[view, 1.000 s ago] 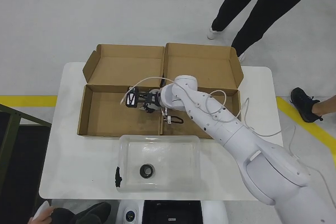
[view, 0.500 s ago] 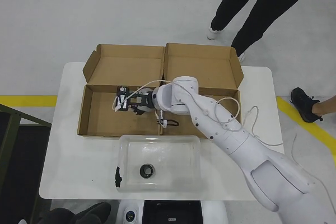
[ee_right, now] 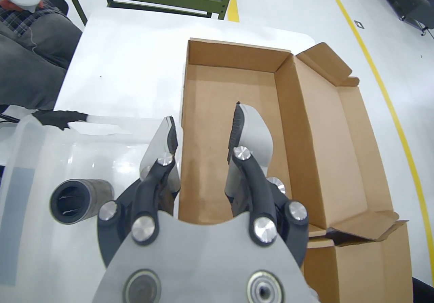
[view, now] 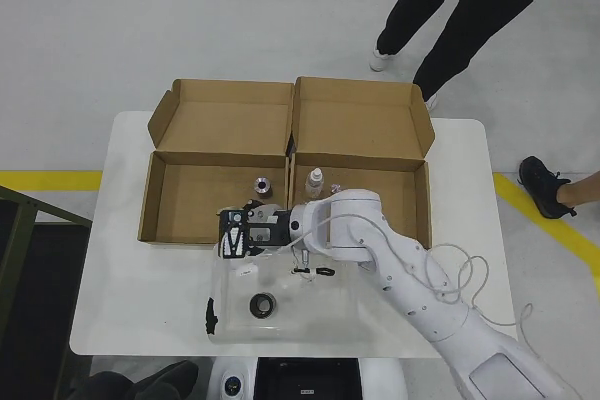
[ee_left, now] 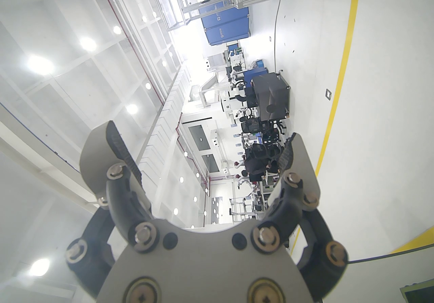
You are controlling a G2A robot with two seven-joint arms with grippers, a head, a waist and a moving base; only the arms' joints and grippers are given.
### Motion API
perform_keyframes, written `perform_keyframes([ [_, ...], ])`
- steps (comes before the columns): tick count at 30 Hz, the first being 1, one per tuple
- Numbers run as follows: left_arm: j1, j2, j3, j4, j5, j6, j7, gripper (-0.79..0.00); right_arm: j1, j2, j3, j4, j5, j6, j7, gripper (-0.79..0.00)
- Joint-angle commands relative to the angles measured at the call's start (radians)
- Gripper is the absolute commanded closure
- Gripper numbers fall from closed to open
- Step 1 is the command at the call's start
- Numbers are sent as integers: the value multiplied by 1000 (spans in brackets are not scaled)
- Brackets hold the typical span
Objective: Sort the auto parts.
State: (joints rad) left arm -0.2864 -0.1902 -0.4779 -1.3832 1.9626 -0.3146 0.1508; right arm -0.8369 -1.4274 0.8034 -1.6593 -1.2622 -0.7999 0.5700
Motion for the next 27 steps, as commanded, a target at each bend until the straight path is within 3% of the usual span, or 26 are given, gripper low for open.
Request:
perform_keyframes([
  [1, 0, 0, 0, 0, 0, 0, 0, -785, -45, 11, 8, -49, -12, -16, 9, -311],
  [12, 0, 0, 0, 0, 0, 0, 0, -785, -240, 64, 50, -180, -70, -110, 14, -323],
  [27, 0, 0, 0, 0, 0, 0, 0, -785, -364, 116, 90, -224, -177, -194, -18, -354],
])
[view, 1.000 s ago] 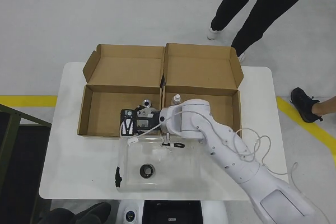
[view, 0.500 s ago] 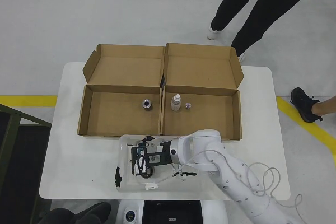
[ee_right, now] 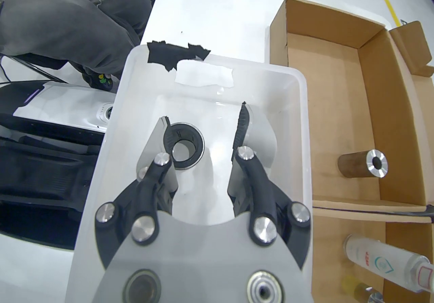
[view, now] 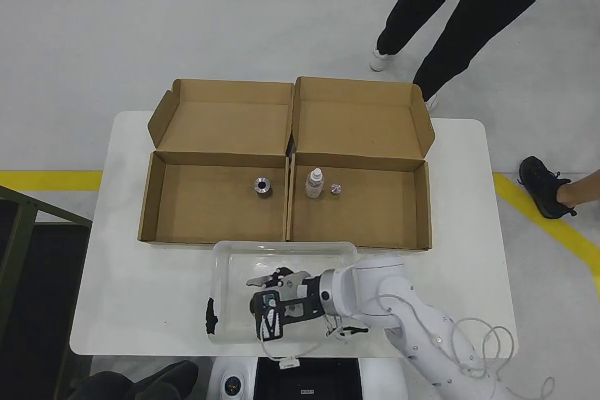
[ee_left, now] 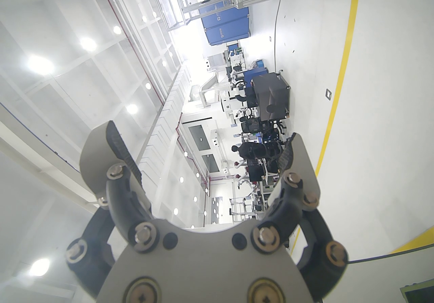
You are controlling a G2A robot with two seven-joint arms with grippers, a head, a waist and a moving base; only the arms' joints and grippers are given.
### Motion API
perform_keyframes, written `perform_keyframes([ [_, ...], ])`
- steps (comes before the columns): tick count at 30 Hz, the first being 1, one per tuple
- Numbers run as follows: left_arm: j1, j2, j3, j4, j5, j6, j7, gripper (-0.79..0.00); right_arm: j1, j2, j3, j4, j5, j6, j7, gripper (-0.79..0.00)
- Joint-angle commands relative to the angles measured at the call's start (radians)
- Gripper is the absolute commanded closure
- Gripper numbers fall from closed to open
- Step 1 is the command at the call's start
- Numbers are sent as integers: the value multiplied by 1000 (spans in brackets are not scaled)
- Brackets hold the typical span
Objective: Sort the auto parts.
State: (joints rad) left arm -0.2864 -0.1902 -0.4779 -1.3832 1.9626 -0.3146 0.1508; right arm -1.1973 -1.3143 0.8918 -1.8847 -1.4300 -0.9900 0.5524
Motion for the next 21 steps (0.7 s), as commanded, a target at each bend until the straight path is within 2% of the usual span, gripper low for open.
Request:
perform_keyframes([
  [1, 0, 0, 0, 0, 0, 0, 0, -785, -6, 5, 2, 2, -18, -6, -1, -357],
  [7, 0, 0, 0, 0, 0, 0, 0, -785, -14, 17, 2, 30, -39, -18, -13, -357],
  [14, 0, 0, 0, 0, 0, 0, 0, -785, -13, 26, -8, 46, -45, -22, -23, -406],
  [21, 0, 0, 0, 0, 0, 0, 0, -785, 3, 30, -29, 85, -56, -5, -40, -416],
])
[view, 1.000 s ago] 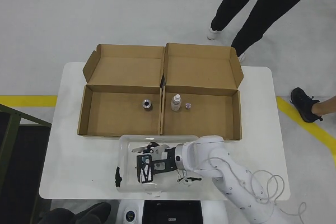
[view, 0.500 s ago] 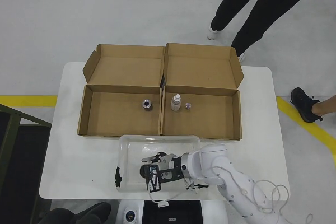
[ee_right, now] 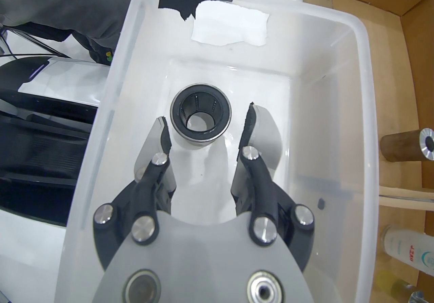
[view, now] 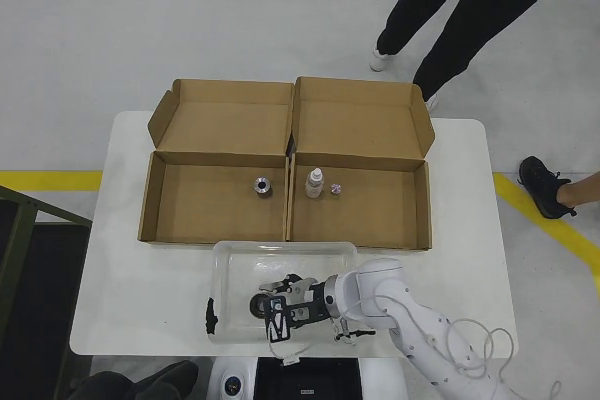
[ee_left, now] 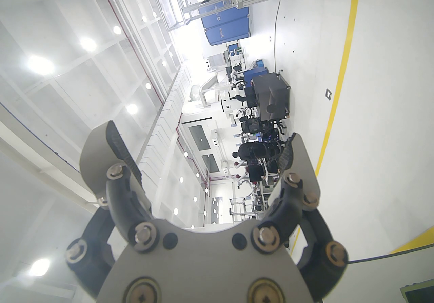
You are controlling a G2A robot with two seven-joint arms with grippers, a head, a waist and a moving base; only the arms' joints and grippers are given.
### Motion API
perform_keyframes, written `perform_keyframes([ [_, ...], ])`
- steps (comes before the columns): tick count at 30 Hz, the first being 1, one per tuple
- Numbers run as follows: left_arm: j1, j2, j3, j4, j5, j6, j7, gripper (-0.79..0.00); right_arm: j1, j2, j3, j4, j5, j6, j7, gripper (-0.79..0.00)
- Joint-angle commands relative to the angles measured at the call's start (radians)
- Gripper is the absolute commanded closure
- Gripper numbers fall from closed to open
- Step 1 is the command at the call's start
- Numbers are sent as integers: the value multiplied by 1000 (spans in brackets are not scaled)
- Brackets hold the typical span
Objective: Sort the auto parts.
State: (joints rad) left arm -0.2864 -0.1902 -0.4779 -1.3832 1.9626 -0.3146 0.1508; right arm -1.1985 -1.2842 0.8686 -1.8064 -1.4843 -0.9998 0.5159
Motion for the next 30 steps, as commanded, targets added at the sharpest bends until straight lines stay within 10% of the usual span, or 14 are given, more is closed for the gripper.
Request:
perform_keyframes([
  [1, 0, 0, 0, 0, 0, 0, 0, -785, 8, -1, -12, 14, -4, 7, -7, -409],
  [20, 0, 0, 0, 0, 0, 0, 0, -785, 103, -22, -126, 127, -7, 66, -50, -443],
  [30, 0, 0, 0, 0, 0, 0, 0, -785, 135, -28, -149, 148, 17, 77, -62, -132],
])
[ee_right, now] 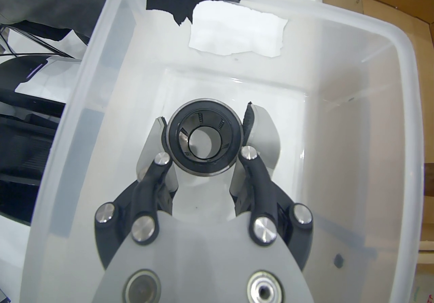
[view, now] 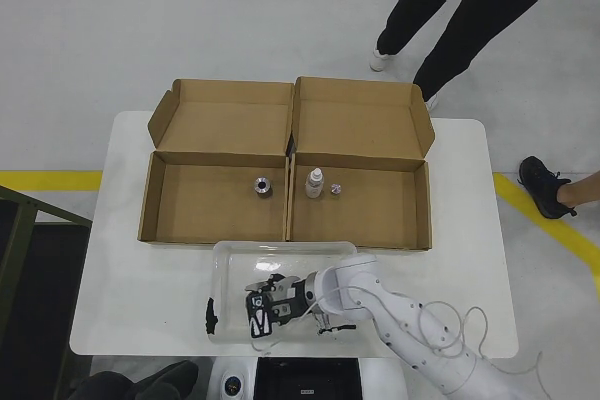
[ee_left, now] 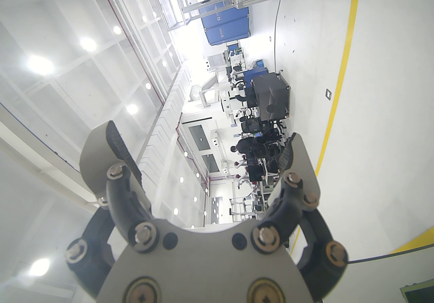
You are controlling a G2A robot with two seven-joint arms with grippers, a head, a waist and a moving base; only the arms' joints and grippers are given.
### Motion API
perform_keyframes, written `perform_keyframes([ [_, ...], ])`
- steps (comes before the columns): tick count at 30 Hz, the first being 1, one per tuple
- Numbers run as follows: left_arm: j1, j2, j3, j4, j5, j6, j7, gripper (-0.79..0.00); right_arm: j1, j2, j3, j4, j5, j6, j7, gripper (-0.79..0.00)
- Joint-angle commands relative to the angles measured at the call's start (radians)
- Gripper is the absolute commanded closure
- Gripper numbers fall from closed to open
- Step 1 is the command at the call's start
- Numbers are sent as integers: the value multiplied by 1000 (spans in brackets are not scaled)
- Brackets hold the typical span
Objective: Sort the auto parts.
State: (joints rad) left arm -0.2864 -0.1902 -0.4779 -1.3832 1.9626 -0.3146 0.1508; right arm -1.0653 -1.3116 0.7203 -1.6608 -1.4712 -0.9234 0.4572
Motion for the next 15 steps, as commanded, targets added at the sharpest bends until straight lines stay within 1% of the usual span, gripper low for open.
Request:
perform_keyframes([
  [1, 0, 0, 0, 0, 0, 0, 0, -785, 3, 0, -2, 4, 6, 1, -6, -80],
  [2, 0, 0, 0, 0, 0, 0, 0, -785, 5, 0, -3, 5, 7, 1, -8, 0],
  [9, 0, 0, 0, 0, 0, 0, 0, -785, 10, 3, 8, -14, 45, 6, -19, 0],
  [15, 0, 0, 0, 0, 0, 0, 0, -785, 5, 11, 40, -53, 90, 8, -26, 0],
])
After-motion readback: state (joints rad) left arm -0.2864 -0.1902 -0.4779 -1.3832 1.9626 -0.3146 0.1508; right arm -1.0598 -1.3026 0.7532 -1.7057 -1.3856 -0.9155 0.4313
